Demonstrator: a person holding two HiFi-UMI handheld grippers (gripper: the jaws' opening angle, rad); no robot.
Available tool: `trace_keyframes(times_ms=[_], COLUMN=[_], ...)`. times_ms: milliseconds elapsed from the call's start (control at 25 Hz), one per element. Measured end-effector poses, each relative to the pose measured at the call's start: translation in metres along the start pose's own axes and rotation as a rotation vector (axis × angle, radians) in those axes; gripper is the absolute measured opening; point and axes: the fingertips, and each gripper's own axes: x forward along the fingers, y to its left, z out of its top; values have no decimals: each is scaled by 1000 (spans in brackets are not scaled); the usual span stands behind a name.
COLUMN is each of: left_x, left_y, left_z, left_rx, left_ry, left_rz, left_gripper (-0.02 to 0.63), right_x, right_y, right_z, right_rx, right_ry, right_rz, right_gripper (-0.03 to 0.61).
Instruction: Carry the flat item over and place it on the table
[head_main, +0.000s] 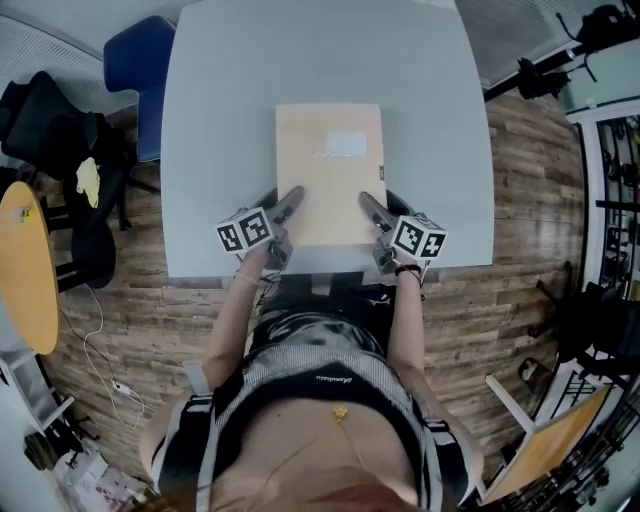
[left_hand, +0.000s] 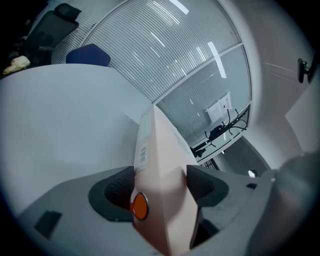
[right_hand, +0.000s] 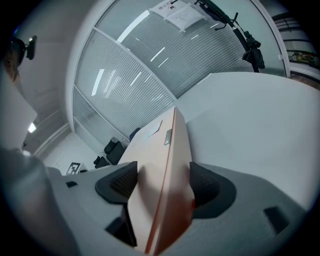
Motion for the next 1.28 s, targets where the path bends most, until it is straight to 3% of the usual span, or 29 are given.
trace_keyframes(times_ms=[360,720,1280], left_x=[16,22,24], left_y=[15,24,28], left_z=[-27,-48,-52], left_rx=[-71,-100,-63], left_ry=[42,39,50], left_rz=[3,-12,5], left_gripper=[309,309,310], right_x=[14,14,17], right_y=[-25,-35,-45], right_z=[-20,-28,-37], right_rx=[27,-33,-40], right_ry=[59,64,128], right_rz=[-27,-59,-91], right_gripper=[308,314,321])
